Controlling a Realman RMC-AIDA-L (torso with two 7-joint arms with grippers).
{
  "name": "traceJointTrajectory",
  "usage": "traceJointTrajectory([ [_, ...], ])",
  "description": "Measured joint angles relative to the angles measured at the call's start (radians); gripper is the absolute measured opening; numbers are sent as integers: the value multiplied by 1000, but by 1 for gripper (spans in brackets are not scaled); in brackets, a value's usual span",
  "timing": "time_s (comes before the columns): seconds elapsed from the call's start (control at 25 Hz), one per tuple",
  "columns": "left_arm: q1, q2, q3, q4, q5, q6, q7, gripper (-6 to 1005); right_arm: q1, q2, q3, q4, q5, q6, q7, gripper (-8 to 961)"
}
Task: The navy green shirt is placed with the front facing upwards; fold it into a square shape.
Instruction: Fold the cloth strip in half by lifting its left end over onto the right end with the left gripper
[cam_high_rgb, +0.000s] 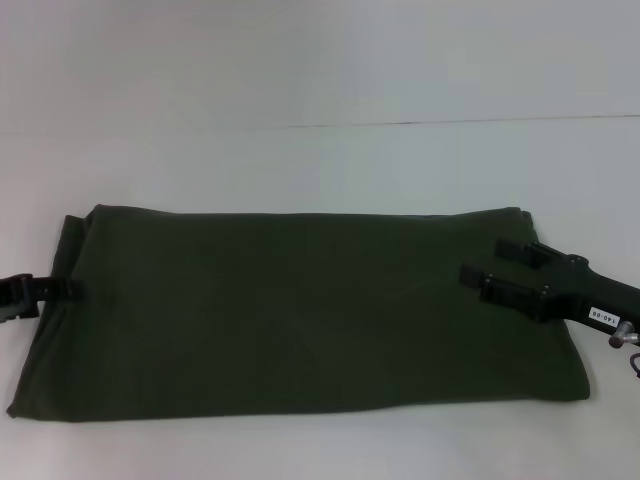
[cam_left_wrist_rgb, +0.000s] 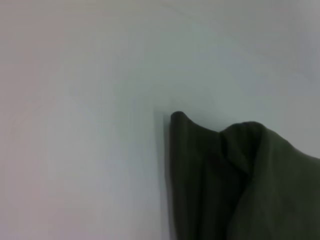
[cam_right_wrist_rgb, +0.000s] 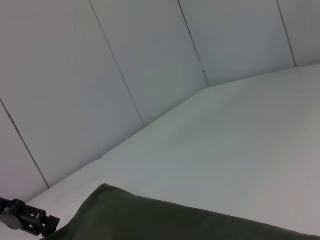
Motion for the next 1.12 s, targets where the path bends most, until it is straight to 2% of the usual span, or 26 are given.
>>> traceJointTrajectory([
  [0.84,-22,-1,5,-26,-1,12,-2,826,2,0,0,0,0,1,0,924],
  [1.12,-12,0,3,-8,7,11,-2,787,1,0,-1,1,0,1,0,924],
])
